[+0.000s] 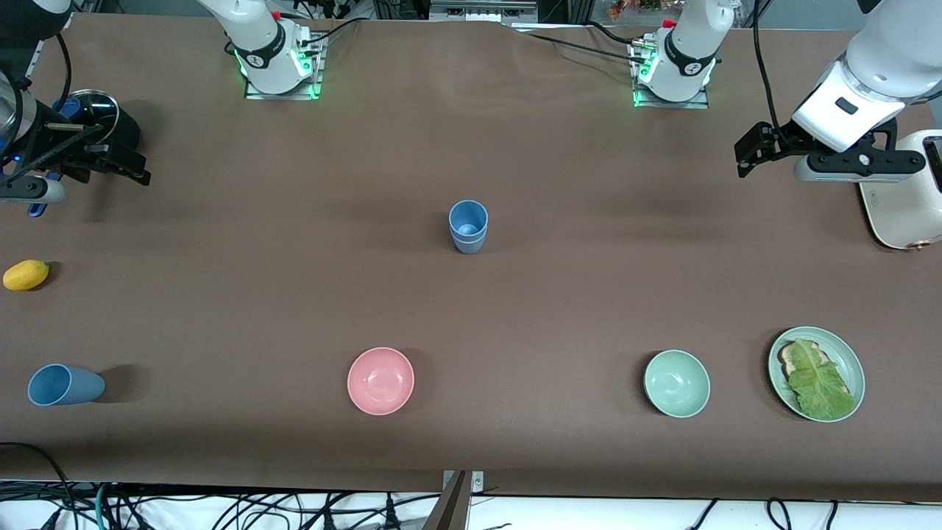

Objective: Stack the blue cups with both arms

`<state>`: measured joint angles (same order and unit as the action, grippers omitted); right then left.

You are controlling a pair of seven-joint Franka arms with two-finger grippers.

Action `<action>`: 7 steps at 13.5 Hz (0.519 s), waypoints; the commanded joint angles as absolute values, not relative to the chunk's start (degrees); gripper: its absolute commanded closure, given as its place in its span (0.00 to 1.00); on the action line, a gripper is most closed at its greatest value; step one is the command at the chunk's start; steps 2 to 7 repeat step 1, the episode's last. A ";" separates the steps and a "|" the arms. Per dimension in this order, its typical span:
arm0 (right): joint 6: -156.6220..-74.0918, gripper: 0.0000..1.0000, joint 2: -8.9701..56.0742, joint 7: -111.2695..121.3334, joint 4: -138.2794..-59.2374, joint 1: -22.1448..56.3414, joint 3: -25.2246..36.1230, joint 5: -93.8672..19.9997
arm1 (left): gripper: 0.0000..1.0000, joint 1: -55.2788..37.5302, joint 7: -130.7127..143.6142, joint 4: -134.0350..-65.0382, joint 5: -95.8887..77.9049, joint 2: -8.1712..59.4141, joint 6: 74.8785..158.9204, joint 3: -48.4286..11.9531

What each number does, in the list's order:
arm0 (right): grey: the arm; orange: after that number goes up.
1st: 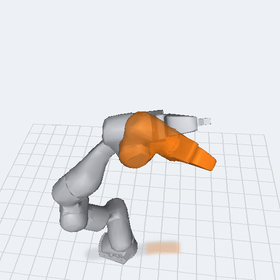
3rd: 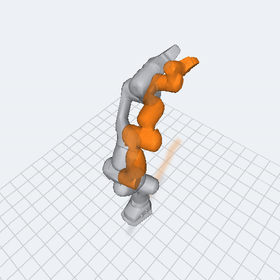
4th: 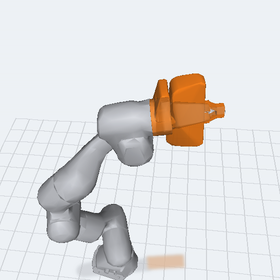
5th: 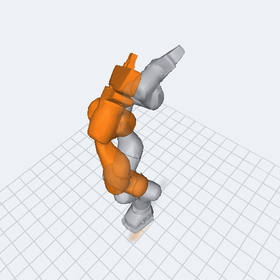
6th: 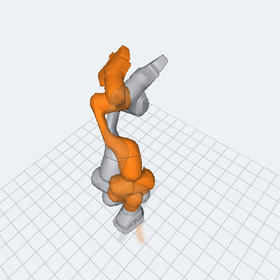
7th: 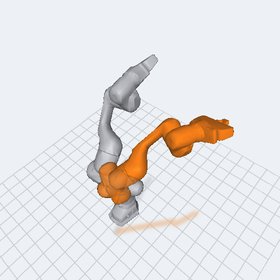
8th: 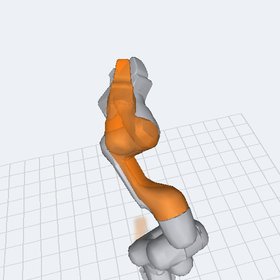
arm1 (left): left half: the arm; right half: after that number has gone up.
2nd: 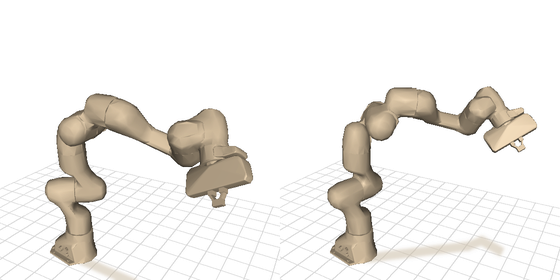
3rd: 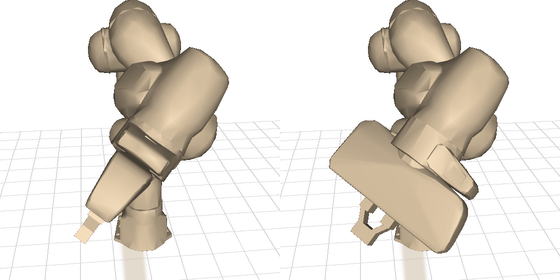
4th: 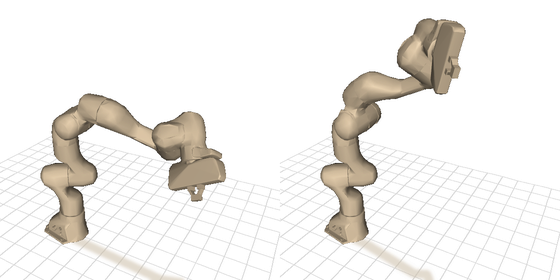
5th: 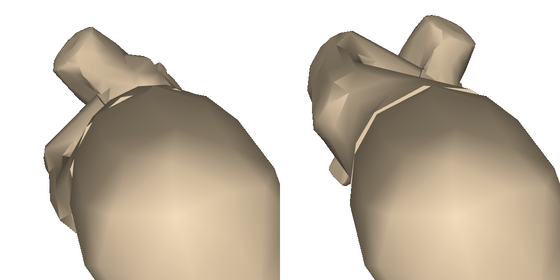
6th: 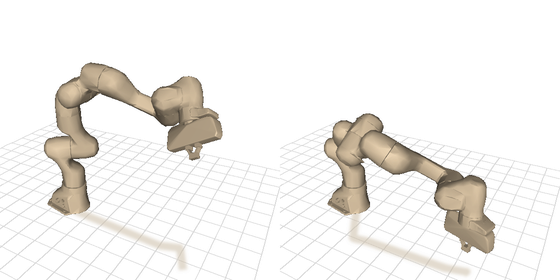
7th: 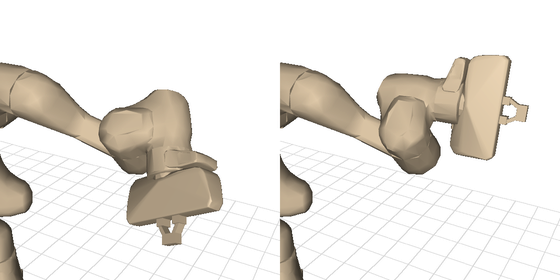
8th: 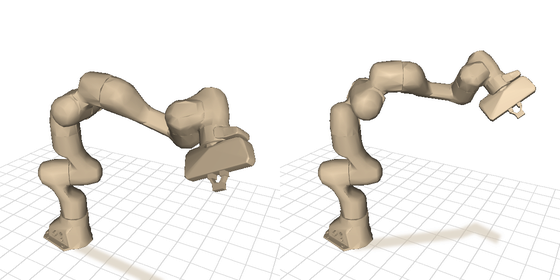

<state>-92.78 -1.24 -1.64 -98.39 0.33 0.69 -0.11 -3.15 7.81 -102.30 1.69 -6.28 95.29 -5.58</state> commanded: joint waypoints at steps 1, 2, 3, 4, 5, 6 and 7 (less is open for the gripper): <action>-91.58 0.00 -0.97 -1.50 -97.38 -0.53 0.00 -0.88 | 0.00 -3.16 7.21 -100.81 1.58 -5.80 93.96 -5.63; -91.58 0.00 -0.97 -1.50 -97.38 -0.53 0.00 -0.88 | 0.00 -3.16 7.21 -100.81 1.58 -5.80 93.96 -5.63; -91.58 0.00 -0.97 -1.50 -97.38 -0.53 0.00 -0.88 | 0.00 -3.16 7.21 -100.81 1.58 -5.80 93.96 -5.63; -91.58 0.00 -0.97 -1.50 -97.38 -0.53 0.00 -0.88 | 0.00 -3.16 7.21 -100.81 1.58 -5.80 93.96 -5.63; -91.58 0.00 -0.97 -1.50 -97.38 -0.53 0.00 -0.88 | 0.00 -3.16 7.21 -100.81 1.58 -5.80 93.96 -5.63; -91.58 0.00 -0.97 -1.50 -97.38 -0.53 0.00 -0.88 | 0.00 -3.16 7.21 -100.81 1.58 -5.80 93.96 -5.63; -91.58 0.00 -0.97 -1.50 -97.38 -0.53 0.00 -0.88 | 0.00 -3.16 7.21 -100.81 1.58 -5.80 93.96 -5.63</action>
